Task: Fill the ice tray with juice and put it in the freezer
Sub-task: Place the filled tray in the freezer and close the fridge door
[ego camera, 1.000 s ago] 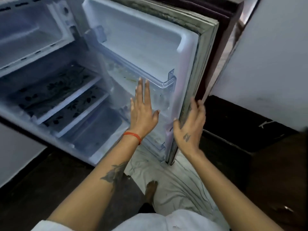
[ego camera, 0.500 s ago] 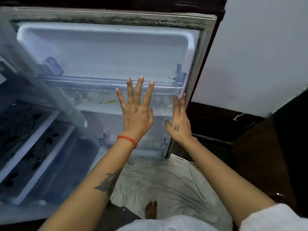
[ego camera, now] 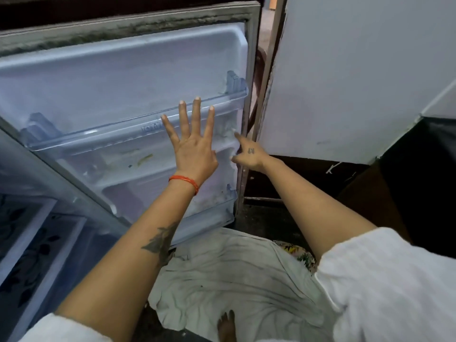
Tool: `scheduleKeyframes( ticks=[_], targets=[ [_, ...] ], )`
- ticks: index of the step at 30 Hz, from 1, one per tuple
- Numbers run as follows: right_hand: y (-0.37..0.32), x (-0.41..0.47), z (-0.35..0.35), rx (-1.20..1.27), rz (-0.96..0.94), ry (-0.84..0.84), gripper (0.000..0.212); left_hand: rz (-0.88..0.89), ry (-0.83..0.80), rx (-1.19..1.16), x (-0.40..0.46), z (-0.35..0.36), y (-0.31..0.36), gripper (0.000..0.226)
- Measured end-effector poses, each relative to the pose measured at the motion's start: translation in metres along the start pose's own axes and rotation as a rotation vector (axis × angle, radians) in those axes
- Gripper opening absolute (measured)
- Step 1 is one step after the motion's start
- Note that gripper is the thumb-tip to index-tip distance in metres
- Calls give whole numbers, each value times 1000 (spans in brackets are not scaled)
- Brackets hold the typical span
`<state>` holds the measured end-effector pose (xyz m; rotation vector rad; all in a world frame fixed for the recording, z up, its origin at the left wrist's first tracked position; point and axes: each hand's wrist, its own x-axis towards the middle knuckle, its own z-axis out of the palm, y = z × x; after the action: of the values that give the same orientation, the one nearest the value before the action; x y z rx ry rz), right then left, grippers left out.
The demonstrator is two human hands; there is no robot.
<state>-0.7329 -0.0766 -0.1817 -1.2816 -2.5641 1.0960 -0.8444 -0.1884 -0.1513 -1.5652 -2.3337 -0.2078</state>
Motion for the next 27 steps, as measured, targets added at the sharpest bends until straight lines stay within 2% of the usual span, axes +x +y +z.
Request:
scheduleKeyframes(
  ticks=[3, 7, 9, 11, 13, 19, 23, 25, 27],
  targets=[
    [15, -20, 4, 85, 95, -134, 68, 4, -57, 27, 12, -2, -1, 77],
    [60, -79, 10, 141, 194, -235, 55, 9, -83, 6, 21, -4, 5, 32],
    [89, -117, 10, 175, 272, -242, 53, -21, -114, -44, 22, -3, 20, 28],
    [118, -156, 5, 204, 353, -212, 54, -13, -196, -131, 18, -2, 52, 38],
    [145, -198, -3, 236, 416, -126, 53, 86, -304, -220, 0, 1, 98, 44],
    [200, -326, -43, 331, 488, 292, 44, 422, -583, -479, -88, 0, 249, 45],
    [237, -414, -68, 352, 515, 486, 40, 723, -743, -576, -147, -17, 343, 42],
    [255, -457, -77, 324, 551, 603, 38, 920, -863, -580, -173, -27, 387, 42],
    [275, -502, -85, 261, 589, 734, 35, 1074, -889, -518, -195, -38, 429, 41]
  ],
)
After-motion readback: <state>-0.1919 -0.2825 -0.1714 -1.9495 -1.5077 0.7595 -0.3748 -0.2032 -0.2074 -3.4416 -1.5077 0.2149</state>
